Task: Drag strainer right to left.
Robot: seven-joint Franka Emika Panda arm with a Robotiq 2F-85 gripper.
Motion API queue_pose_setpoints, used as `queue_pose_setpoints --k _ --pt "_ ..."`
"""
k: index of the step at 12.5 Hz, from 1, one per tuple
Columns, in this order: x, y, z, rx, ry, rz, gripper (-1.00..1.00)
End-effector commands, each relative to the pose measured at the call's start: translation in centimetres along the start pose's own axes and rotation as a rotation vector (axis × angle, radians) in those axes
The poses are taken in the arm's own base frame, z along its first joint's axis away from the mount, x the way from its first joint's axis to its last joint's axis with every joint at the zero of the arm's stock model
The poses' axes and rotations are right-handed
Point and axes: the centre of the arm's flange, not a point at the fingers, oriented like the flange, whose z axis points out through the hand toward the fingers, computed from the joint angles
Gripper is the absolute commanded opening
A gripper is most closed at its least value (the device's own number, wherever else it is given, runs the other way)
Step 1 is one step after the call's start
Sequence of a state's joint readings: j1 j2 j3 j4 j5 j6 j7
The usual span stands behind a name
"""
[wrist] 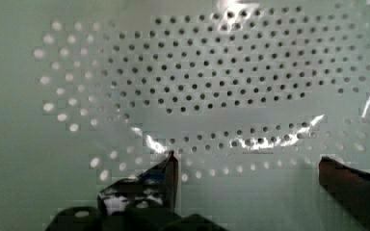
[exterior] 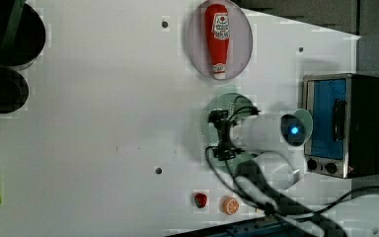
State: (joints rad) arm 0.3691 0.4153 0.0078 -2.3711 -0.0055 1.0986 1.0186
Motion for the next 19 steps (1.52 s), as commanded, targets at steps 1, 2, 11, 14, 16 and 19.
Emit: queue_pose_setpoints --k 1,2,11,14,16,19 --pt "-5.0 -2.4 -1.4 0.056 -0.015 0.027 1.0" --pt "-6.2 -2.6 -1.2 0.059 -0.014 0.009 1.0" --pt "-14.1 -4.1 -2.6 0.021 -0.087 0.056 1.0" --pt "-17.0 -4.5 -2.7 0.002 -0.148 0.095 1.0" --pt "-19.1 -5.2 -3.1 0.012 -0.192 0.119 1.0" --pt "-22.0 -5.5 -3.2 0.01 -0.215 0.121 1.0"
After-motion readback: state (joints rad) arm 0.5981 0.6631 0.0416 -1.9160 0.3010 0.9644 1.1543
